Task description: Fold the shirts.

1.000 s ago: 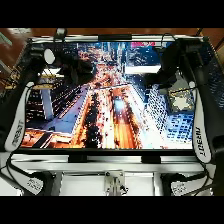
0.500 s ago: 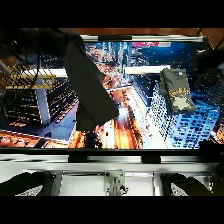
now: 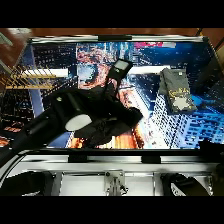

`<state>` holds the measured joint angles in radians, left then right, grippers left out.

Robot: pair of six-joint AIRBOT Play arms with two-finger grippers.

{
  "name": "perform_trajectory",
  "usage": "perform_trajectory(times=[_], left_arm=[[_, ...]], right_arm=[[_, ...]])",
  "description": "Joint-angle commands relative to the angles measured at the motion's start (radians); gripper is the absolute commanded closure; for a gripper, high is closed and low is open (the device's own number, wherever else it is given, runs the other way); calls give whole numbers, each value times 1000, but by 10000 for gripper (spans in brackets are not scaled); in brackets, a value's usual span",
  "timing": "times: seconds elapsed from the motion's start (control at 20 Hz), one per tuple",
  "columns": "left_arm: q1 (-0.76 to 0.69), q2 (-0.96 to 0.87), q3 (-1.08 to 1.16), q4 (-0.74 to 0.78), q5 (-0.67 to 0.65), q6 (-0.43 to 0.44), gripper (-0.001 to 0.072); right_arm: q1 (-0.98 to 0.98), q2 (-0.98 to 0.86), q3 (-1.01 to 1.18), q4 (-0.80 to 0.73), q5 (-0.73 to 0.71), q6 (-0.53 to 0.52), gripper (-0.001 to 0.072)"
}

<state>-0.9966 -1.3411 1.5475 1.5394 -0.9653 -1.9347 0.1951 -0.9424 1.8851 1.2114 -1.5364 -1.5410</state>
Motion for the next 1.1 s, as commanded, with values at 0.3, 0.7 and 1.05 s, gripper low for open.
perform_trajectory(times=[0.3, 0.7, 1.05], left_arm=[[402, 120, -119, 156, -536, 12, -11], [693, 222, -740, -179, -201, 130, -13], [768, 71, -777, -378, -5, 366, 57]], right_arm=[[0, -115, -185, 341, -136, -13, 28], [0, -135, -828, 505, -37, -23, 29], [0, -135, -889, 668, -12, 6, 28]])
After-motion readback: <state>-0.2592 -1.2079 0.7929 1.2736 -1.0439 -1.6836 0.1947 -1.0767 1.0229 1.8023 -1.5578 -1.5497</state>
